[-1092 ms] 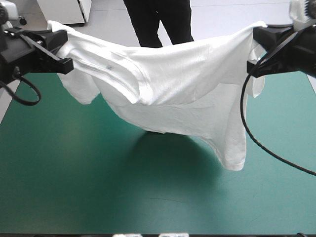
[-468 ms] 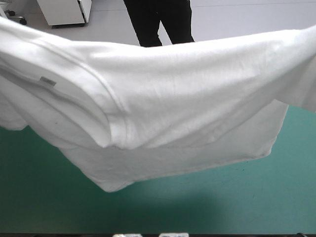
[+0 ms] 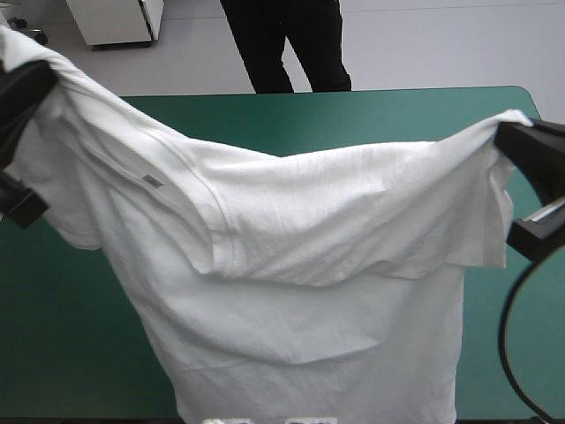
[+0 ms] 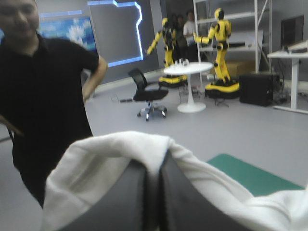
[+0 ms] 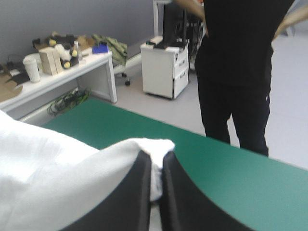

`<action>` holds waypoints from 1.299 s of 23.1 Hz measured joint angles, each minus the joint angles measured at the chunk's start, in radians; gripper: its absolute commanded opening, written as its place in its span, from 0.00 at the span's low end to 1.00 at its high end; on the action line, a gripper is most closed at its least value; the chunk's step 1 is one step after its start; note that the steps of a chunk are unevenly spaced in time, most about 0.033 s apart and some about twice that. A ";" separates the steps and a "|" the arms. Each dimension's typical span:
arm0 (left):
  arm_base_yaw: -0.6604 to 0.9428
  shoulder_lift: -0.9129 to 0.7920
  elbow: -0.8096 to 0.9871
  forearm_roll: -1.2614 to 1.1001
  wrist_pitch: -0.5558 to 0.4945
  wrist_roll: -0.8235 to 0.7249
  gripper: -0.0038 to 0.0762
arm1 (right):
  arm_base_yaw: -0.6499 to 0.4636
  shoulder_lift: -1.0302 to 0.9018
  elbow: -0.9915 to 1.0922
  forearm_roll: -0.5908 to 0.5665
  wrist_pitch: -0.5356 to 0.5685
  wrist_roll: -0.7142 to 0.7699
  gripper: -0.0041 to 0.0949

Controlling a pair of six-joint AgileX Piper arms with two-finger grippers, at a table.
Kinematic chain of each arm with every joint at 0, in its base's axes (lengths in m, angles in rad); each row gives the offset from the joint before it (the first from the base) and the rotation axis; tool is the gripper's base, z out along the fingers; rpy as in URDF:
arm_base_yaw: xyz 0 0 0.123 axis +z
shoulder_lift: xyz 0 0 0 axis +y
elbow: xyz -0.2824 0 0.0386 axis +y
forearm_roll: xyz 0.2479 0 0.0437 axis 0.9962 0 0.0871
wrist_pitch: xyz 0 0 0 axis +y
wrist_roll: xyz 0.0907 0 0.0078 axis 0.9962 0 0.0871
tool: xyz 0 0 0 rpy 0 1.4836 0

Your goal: Fold the cloth

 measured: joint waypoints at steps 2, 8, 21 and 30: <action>0.000 0.005 0.082 0.010 0.002 -0.006 0.04 | 0.000 0.006 0.079 -0.007 -0.005 0.001 0.02; 0.000 0.118 0.314 0.060 -0.097 -0.011 0.04 | 0.000 0.136 0.348 -0.131 -0.101 0.026 0.02; 0.000 0.700 0.336 0.086 -0.419 0.033 0.04 | -0.109 0.628 0.382 -0.284 -0.385 0.069 0.02; 0.000 0.820 0.320 0.085 -0.436 0.032 0.14 | -0.134 0.752 0.382 -0.288 -0.440 0.027 0.21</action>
